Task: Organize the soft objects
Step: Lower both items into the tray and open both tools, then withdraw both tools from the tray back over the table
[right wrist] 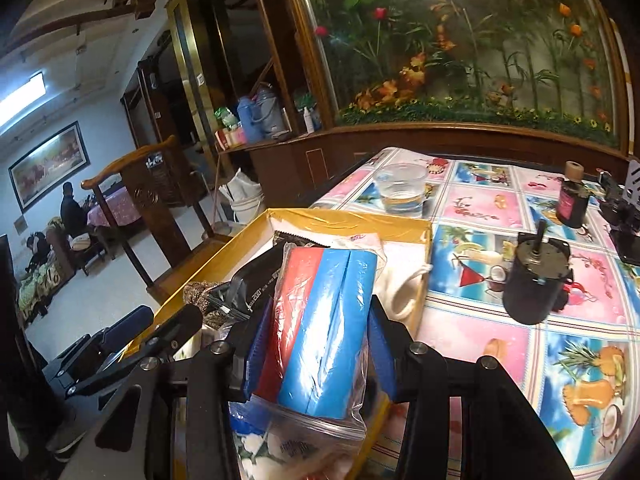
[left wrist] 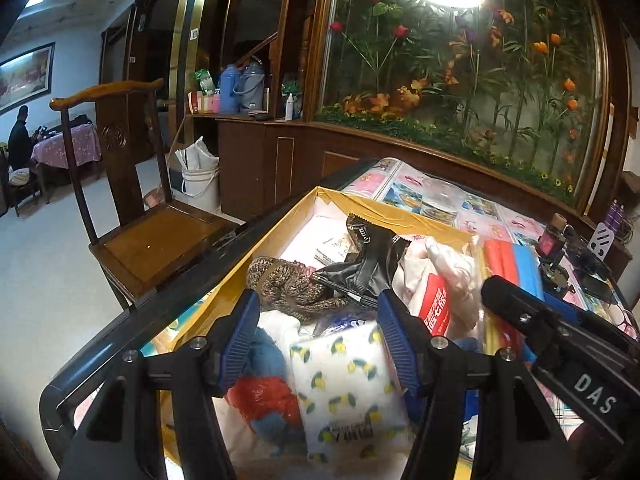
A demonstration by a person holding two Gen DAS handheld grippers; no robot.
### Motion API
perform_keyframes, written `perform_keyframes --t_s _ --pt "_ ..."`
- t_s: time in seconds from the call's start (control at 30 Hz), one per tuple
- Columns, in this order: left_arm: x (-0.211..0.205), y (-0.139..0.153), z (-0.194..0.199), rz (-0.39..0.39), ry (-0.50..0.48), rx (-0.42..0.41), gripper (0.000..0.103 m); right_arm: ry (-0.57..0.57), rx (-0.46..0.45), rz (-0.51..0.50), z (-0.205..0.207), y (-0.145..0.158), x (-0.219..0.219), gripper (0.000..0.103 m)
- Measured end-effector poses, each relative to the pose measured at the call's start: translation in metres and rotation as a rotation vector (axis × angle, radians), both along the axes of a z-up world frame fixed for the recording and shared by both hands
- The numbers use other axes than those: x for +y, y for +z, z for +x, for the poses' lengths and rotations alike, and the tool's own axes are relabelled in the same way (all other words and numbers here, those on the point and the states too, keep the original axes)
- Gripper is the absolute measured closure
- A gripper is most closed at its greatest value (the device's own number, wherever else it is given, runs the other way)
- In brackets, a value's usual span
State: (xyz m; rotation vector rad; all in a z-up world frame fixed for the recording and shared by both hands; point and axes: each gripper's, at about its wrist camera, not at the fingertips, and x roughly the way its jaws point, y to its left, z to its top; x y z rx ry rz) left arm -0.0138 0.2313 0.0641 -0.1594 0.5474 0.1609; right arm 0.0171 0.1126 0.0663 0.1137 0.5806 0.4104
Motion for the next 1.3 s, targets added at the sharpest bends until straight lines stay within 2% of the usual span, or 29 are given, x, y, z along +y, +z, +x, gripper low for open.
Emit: perform_keyframes --t_s 0.1,0.33,0.97,1.13,1.23,1.3 --pt "0.004 -0.001 -0.002 0.004 0.008 0.002 0.046 0.002 0.047 0.011 0.014 -0.008 0.005 0.053" --pt "0.002 -0.002 0.002 0.033 0.018 0.016 0.046 0.021 0.156 0.047 0.037 -0.027 -0.004 0.053" --pt "0.002 -0.003 0.006 0.075 0.061 0.036 0.042 0.035 0.179 0.033 0.039 -0.033 -0.008 0.052" --pt "0.004 -0.005 0.007 0.069 0.075 0.043 0.035 0.025 0.182 0.027 0.039 -0.032 -0.010 0.049" --pt "0.009 -0.005 0.005 0.040 0.080 0.031 0.030 -0.001 0.137 -0.014 0.033 -0.028 -0.010 0.042" --pt "0.013 -0.003 0.003 0.025 0.102 0.015 0.019 -0.003 0.092 -0.043 0.027 -0.022 -0.011 0.036"
